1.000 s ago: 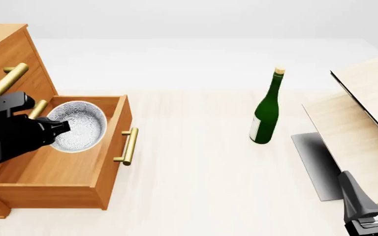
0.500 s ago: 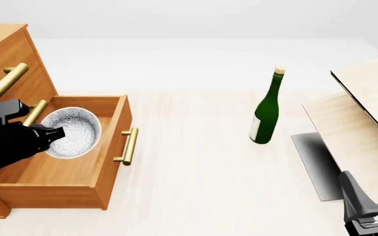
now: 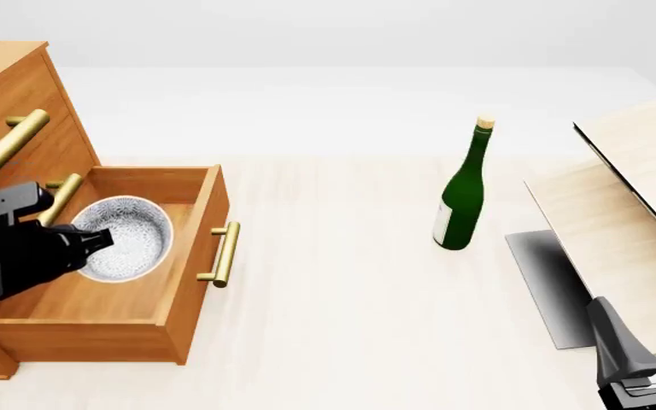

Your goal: Put the bowl in the bottom drawer of the cabinet and close it.

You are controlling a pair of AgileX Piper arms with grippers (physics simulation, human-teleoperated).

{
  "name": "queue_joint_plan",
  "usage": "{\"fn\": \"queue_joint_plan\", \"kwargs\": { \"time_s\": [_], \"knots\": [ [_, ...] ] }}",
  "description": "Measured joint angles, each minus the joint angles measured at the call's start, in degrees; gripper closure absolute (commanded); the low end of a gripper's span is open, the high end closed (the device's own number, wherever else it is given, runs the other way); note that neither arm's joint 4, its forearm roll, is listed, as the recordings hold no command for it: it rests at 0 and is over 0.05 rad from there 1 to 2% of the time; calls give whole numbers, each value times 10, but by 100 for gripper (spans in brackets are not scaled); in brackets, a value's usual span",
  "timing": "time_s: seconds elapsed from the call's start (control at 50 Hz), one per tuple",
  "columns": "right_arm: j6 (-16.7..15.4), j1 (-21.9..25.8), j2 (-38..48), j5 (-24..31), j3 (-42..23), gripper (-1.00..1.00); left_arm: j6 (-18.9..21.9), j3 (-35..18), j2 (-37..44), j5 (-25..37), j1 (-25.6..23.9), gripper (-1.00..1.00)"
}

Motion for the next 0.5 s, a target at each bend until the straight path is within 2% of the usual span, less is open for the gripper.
{"fn": "queue_joint_plan", "kwargs": {
  "time_s": [0.5],
  "knots": [
    [0,0,0,0,0,-100,12,13,21,-19,18,100]
  ]
}}
